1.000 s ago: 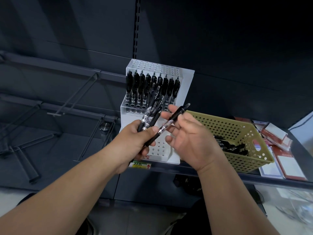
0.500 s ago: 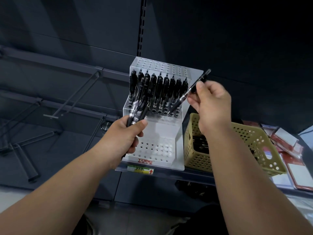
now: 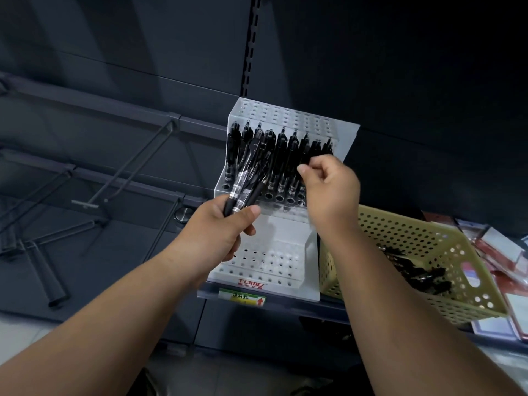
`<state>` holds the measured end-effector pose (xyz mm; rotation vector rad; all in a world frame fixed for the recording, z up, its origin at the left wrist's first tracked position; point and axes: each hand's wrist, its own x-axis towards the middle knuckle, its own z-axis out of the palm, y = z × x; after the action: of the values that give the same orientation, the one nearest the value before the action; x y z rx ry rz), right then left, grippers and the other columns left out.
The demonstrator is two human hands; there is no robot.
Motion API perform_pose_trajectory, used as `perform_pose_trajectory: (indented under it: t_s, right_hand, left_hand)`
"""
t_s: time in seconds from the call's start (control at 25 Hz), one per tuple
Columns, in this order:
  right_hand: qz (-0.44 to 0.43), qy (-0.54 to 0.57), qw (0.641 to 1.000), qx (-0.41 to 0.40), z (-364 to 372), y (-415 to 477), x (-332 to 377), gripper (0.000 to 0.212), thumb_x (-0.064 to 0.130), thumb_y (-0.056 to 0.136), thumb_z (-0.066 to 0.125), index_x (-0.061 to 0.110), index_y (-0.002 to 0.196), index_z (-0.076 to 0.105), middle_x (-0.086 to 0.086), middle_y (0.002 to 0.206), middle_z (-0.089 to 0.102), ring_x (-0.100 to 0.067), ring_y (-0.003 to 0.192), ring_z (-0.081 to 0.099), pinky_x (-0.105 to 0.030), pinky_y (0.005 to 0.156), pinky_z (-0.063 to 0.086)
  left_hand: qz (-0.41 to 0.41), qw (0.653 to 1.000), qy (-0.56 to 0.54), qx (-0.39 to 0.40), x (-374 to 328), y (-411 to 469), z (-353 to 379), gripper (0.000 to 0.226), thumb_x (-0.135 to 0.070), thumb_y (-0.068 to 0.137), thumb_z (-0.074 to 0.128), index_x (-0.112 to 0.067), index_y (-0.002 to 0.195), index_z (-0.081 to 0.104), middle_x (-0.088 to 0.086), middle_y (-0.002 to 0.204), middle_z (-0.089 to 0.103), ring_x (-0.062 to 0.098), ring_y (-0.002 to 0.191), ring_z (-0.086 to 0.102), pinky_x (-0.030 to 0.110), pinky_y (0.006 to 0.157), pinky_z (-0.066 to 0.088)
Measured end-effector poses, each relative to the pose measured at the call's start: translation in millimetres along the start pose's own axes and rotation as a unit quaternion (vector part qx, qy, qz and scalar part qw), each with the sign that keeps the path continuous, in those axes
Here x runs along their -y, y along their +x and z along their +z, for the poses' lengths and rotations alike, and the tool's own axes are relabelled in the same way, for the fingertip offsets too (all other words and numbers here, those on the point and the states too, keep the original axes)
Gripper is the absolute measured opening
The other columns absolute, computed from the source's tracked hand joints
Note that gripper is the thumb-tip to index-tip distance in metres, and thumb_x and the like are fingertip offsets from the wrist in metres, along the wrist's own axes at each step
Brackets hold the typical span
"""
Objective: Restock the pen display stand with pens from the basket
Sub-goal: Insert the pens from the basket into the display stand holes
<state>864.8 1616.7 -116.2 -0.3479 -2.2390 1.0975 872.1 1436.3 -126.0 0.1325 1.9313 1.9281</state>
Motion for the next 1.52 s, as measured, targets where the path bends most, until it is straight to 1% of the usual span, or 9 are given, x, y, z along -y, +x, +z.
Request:
perform_pose_trajectory:
  t_s: [0.2, 0.36, 0.48, 0.6, 0.68, 0.76, 0.92, 1.16, 1.52]
  right_hand:
    - [-0.008, -0.049, 0.999, 0.004, 2.9, 2.6, -1.7, 0.016, 0.021, 0.095, 0.06, 0.011, 0.083, 0.058, 0.006, 0.059, 0.048, -0.013, 0.052, 0.042, -0.032, 0.051, 0.041]
    - [0.007, -0.066, 0.998, 0.022, -0.6, 0.8, 4.3, 0.016, 0.023, 0.097, 0.058, 0.011, 0.086, 0.059, -0.006, 0.069, 0.062, -0.028, 0.065, 0.06, -0.038, 0.06, 0.05]
    - [0.019, -0.074, 0.996, 0.035, -4.1, 0.9, 10.3, 0.016, 0.023, 0.096, 0.058, 0.011, 0.086, 0.06, -0.007, 0.073, 0.064, -0.026, 0.065, 0.059, -0.039, 0.063, 0.051]
    - [0.037, -0.072, 0.996, 0.032, -10.6, -2.1, 16.3, 0.011, 0.024, 0.095, 0.06, 0.013, 0.093, 0.063, 0.005, 0.074, 0.06, -0.013, 0.067, 0.056, -0.037, 0.068, 0.052]
    - [0.073, -0.021, 0.997, 0.003, -18.2, -13.1, 22.7, 0.008, 0.024, 0.096, 0.058, 0.019, 0.099, 0.063, 0.011, 0.083, 0.062, -0.011, 0.078, 0.062, -0.033, 0.073, 0.053]
    - [0.14, 0.112, 0.984, -0.001, -24.2, -27.4, 30.3, 0.008, 0.021, 0.097, 0.055, 0.022, 0.097, 0.063, 0.008, 0.088, 0.068, -0.01, 0.079, 0.065, -0.027, 0.07, 0.053]
    - [0.27, 0.359, 0.885, 0.12, -31.4, -46.2, 45.8, 0.016, 0.024, 0.1, 0.053, 0.018, 0.111, 0.062, -0.005, 0.096, 0.073, -0.013, 0.073, 0.066, -0.026, 0.068, 0.054]
    - [0.249, 0.422, 0.854, 0.173, -43.4, -48.6, 47.7, 0.016, 0.013, 0.099, 0.052, 0.015, 0.106, 0.066, -0.006, 0.09, 0.071, -0.01, 0.064, 0.06, -0.023, 0.061, 0.048]
    - [0.265, 0.396, 0.875, 0.09, -39.2, -45.7, 40.0, 0.017, 0.012, 0.097, 0.057, 0.004, 0.111, 0.061, -0.014, 0.103, 0.067, -0.015, 0.071, 0.064, -0.023, 0.06, 0.053]
  left_hand:
    - [0.007, 1.0, -0.013, 0.003, -1.7, -3.0, 0.0, 0.01, -0.024, 0.094, 0.059, -0.017, 0.101, 0.056, 0.005, 0.079, 0.07, 0.011, 0.045, 0.038, 0.019, 0.039, 0.031]
    - [-0.019, 0.998, -0.056, -0.013, -3.3, -8.9, -1.9, 0.01, -0.018, 0.092, 0.06, -0.012, 0.1, 0.06, 0.003, 0.077, 0.072, 0.01, 0.044, 0.04, 0.018, 0.037, 0.031]
    - [-0.024, 0.998, -0.059, -0.018, -3.6, -17.3, -2.6, 0.012, -0.011, 0.089, 0.061, -0.009, 0.101, 0.064, 0.001, 0.073, 0.069, 0.01, 0.043, 0.041, 0.017, 0.037, 0.03]
    - [-0.017, 0.999, -0.043, -0.006, -5.9, -26.3, -3.4, 0.014, -0.009, 0.088, 0.063, -0.009, 0.102, 0.065, 0.002, 0.076, 0.071, 0.009, 0.043, 0.041, 0.017, 0.037, 0.031]
    - [-0.013, 0.999, -0.038, 0.003, -8.7, -31.6, -2.7, 0.014, -0.011, 0.087, 0.065, -0.011, 0.101, 0.065, 0.004, 0.08, 0.073, 0.009, 0.043, 0.041, 0.016, 0.038, 0.031]
    - [-0.01, 0.999, -0.047, 0.013, -10.0, -35.2, -0.7, 0.015, -0.013, 0.086, 0.066, -0.011, 0.101, 0.065, 0.006, 0.081, 0.073, 0.008, 0.043, 0.04, 0.017, 0.038, 0.03]
    - [-0.021, 0.997, -0.06, 0.035, -9.7, -39.6, 7.2, 0.019, -0.012, 0.086, 0.066, -0.008, 0.104, 0.064, 0.006, 0.077, 0.07, 0.009, 0.043, 0.035, 0.017, 0.037, 0.028]
    - [-0.039, 0.996, -0.06, 0.046, -10.7, -39.9, 12.3, 0.014, -0.013, 0.085, 0.066, -0.012, 0.099, 0.065, 0.009, 0.079, 0.071, 0.008, 0.042, 0.036, 0.016, 0.037, 0.027]
    - [-0.039, 0.997, -0.064, -0.014, -6.0, -29.3, 15.8, 0.009, -0.011, 0.086, 0.068, -0.016, 0.091, 0.064, 0.005, 0.077, 0.072, 0.009, 0.043, 0.039, 0.017, 0.037, 0.029]
